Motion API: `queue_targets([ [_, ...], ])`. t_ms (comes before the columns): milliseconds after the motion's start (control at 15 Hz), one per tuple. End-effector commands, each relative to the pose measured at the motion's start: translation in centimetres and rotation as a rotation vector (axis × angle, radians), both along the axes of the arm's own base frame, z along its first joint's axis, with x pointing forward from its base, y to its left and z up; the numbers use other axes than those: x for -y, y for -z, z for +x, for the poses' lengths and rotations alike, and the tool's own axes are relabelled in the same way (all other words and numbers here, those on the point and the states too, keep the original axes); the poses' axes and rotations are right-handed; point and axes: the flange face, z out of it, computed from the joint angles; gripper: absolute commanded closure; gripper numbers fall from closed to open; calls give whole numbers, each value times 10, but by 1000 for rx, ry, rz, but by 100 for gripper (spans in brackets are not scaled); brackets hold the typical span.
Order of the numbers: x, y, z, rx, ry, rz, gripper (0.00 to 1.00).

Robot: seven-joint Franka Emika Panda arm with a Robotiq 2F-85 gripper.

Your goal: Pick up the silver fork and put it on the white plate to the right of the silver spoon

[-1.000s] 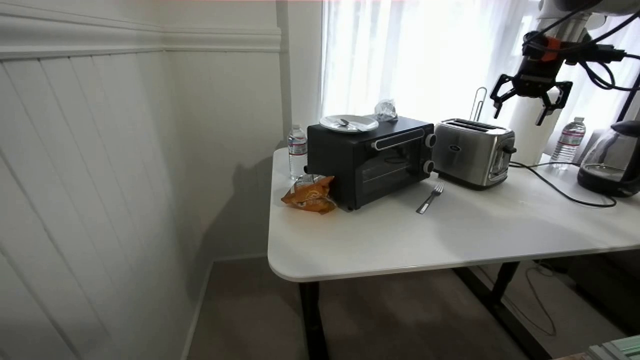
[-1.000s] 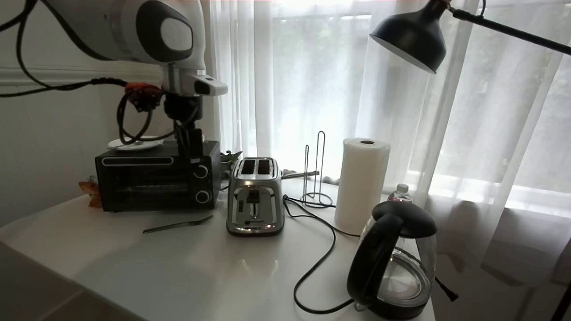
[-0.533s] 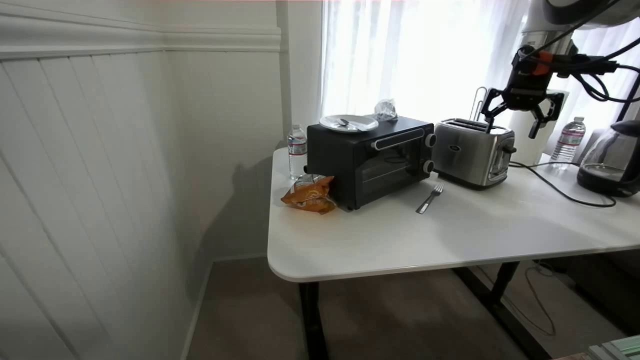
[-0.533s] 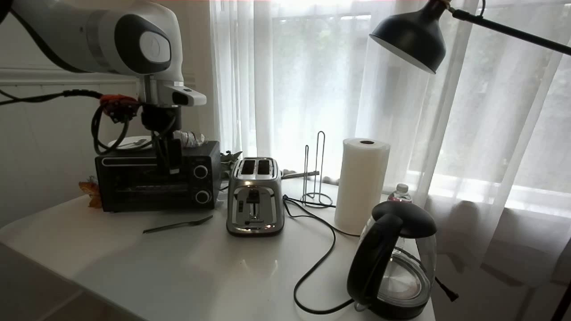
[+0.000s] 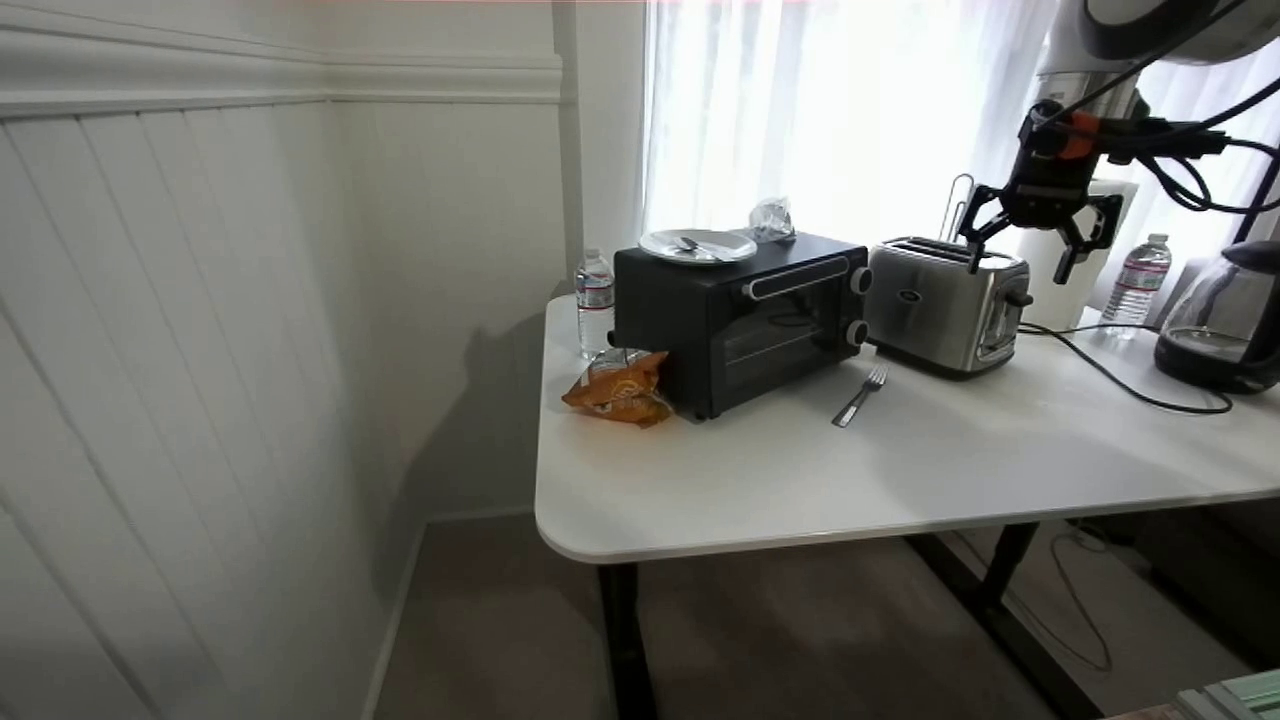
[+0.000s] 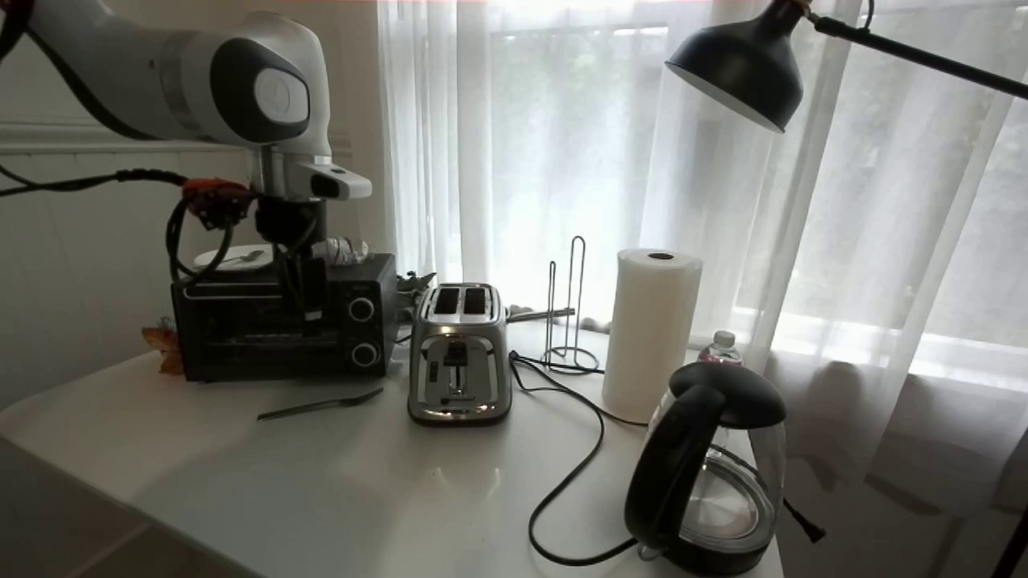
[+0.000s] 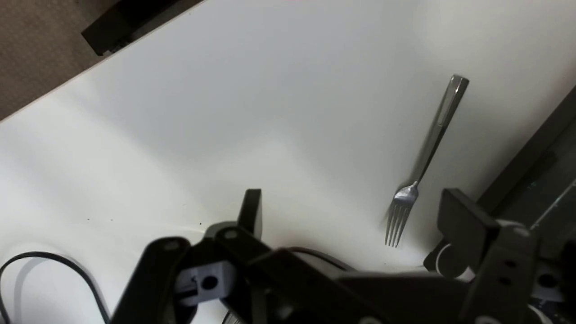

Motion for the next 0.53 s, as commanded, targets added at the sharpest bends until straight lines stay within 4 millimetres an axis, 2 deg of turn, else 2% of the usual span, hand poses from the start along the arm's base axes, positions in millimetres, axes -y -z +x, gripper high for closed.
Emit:
queue_targets([
  [0, -19, 26, 8, -11, 38, 8, 0],
  [467, -44, 69, 21, 45, 123, 20, 0],
])
